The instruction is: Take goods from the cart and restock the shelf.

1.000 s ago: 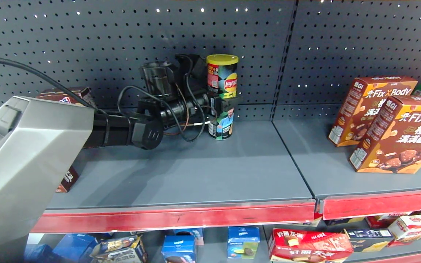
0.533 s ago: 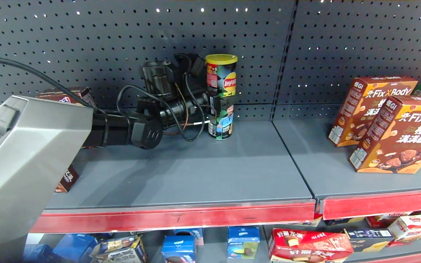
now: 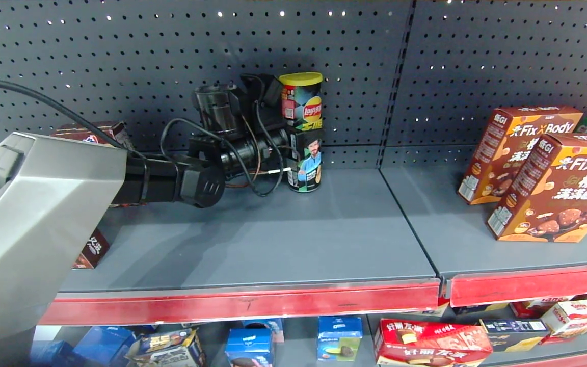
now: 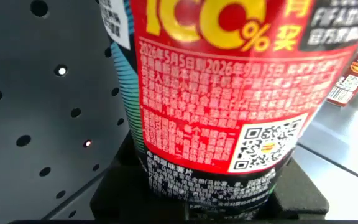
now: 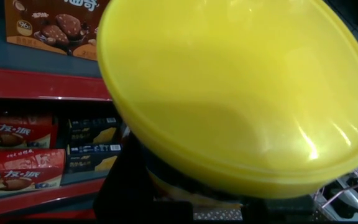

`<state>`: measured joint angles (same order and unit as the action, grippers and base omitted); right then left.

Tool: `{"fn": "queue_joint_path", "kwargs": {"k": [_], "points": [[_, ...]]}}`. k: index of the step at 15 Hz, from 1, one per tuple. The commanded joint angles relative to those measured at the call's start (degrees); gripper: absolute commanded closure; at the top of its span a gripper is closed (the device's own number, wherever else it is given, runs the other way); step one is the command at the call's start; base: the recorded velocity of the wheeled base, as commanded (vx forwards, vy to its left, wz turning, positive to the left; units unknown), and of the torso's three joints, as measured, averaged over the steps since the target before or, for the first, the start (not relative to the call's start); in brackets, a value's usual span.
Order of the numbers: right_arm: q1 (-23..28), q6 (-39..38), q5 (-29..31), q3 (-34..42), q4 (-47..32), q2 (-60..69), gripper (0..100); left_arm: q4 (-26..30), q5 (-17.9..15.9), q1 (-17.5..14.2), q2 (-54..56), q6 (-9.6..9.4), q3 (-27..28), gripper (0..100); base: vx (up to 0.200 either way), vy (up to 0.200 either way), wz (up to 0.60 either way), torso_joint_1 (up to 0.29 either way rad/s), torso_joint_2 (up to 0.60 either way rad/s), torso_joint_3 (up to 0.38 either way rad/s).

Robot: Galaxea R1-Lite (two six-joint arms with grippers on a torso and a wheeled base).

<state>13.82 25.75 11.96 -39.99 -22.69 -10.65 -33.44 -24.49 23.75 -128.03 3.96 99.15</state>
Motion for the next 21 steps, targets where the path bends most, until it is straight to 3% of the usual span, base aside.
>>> {"fn": "queue_joint_path", "kwargs": {"k": [1,4,9,16,21], "points": [[0.0,0.0,0.0,0.0,0.0,0.0,100,0.0,0.0,0.1,0.2,-0.01,-0.1,100,0.0,0.0,0.0,0.0,0.0,0.0],[0.0,0.0,-0.1,-0.1,0.1,0.0,100,-0.2,0.0,0.2,2.4,-0.01,-2.6,100,0.0,0.0,0.0,0.0,0.0,0.0],[-0.5,0.0,-0.2,-0.4,0.2,0.1,100,-1.0,0.0,0.7,11.0,-0.09,-12.3,100,0.0,0.0,0.0,0.0,0.0,0.0],[-0.7,-2.2,-0.3,0.1,-0.1,2.3,100,-0.4,-0.4,7.9,23.6,-0.09,-28.7,100,0.0,0.0,0.0,0.0,0.0,0.0],[-1.8,-2.6,-0.2,0.5,-0.2,3.6,100,-0.7,0.1,9.5,28.8,-0.27,-37.7,100,0.0,0.0,0.0,0.0,0.0,0.0]]}}
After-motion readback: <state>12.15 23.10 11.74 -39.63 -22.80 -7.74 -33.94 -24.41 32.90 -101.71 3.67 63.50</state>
